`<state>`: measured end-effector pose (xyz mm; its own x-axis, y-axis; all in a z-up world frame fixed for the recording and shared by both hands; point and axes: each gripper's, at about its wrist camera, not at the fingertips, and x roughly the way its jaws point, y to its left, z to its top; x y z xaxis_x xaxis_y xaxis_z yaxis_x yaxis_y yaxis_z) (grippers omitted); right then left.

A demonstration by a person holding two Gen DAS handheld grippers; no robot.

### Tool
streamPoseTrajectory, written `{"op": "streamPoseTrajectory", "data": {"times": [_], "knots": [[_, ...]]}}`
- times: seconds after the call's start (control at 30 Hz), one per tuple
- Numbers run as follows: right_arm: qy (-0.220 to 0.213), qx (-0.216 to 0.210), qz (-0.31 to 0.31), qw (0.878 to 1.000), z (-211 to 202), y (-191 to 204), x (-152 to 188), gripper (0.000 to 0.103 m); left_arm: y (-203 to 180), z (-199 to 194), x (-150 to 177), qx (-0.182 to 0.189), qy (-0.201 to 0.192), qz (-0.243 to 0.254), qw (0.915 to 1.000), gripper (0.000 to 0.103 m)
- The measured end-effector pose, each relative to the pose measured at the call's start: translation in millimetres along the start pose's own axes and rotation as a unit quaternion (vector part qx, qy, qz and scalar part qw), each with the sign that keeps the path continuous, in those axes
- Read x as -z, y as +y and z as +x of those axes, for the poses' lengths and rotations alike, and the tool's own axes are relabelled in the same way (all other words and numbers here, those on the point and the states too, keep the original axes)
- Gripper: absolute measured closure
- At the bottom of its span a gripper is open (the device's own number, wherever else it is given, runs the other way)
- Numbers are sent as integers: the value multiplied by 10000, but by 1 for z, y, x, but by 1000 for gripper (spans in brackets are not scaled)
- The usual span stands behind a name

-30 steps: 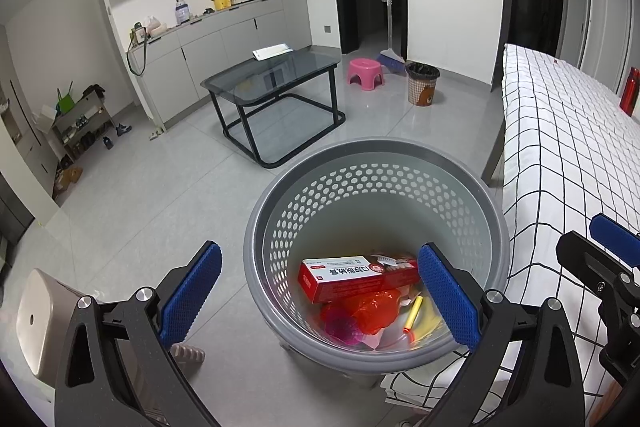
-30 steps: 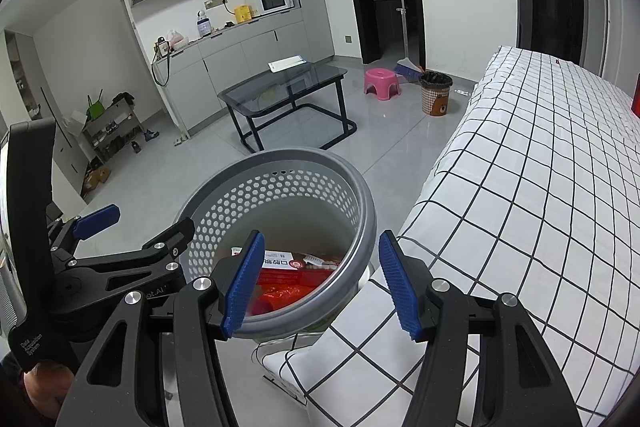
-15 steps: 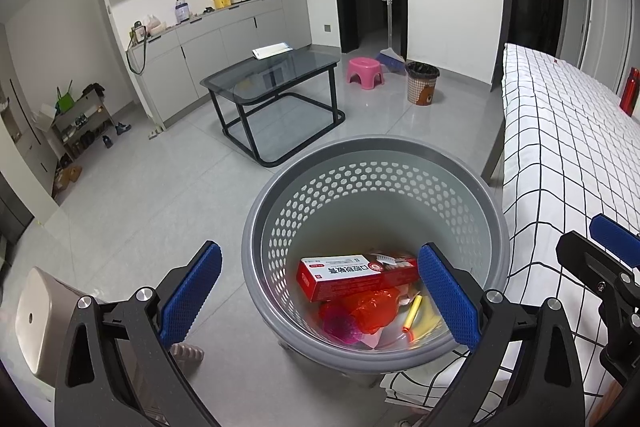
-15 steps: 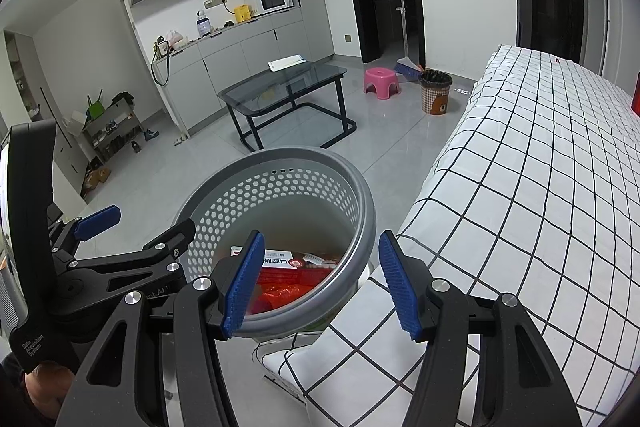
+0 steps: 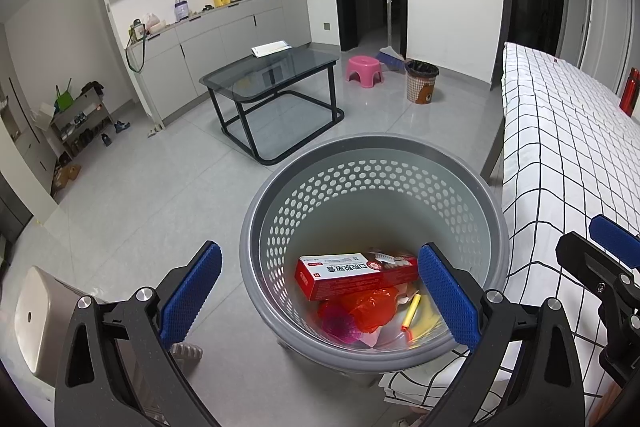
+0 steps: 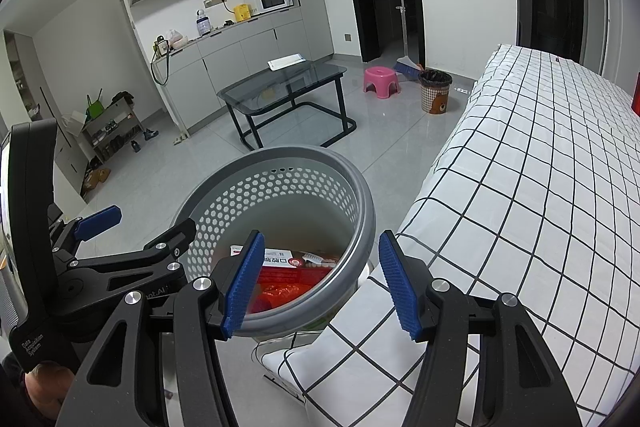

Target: Collect trash

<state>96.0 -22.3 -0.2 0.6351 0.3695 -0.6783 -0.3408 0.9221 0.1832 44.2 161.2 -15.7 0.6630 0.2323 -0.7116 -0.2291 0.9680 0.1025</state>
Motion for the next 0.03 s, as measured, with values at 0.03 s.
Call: {"op": "streamPoseTrajectory", "data": {"times": [0.03], "knots": [[-2, 1, -1, 10000, 0, 0, 0, 46, -1, 0, 0, 1, -1, -3, 10000, 6]]}}
